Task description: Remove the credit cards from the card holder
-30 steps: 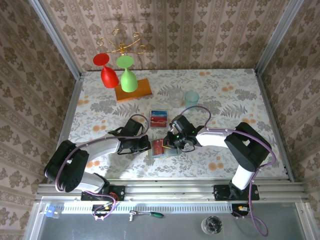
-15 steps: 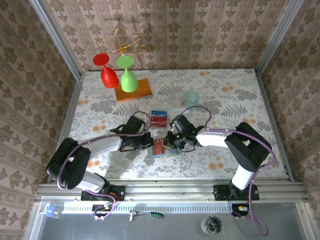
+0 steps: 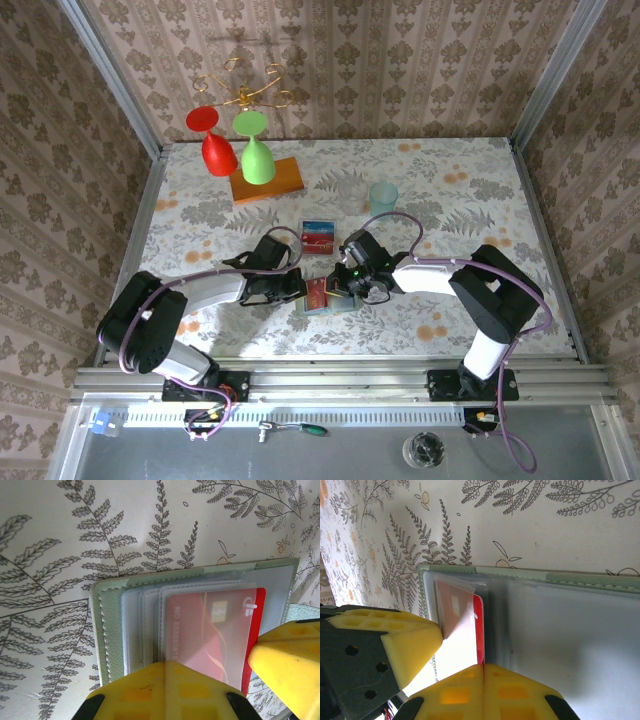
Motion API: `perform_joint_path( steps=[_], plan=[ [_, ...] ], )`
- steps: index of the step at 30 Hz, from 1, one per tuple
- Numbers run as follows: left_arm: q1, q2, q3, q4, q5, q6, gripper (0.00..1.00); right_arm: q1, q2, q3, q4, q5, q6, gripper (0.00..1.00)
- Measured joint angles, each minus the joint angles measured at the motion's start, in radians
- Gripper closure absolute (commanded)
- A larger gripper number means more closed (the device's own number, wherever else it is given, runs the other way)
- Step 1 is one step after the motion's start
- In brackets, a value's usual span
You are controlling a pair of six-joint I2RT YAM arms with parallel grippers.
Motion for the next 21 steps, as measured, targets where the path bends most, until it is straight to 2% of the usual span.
perform_joint_path(
  steps=[16,21],
  plan=[
    [0.008,0.0,0.0,-0.003,0.001,0.011,1.0,-0.019,-0.058,-0.052,0.003,0.005,0.0,1.0],
    [0.009,0.0,0.0,-0.004,0.001,0.011,1.0,-0.02,-0.069,-0.071,0.028,-0.001,0.005,0.89]
  ],
)
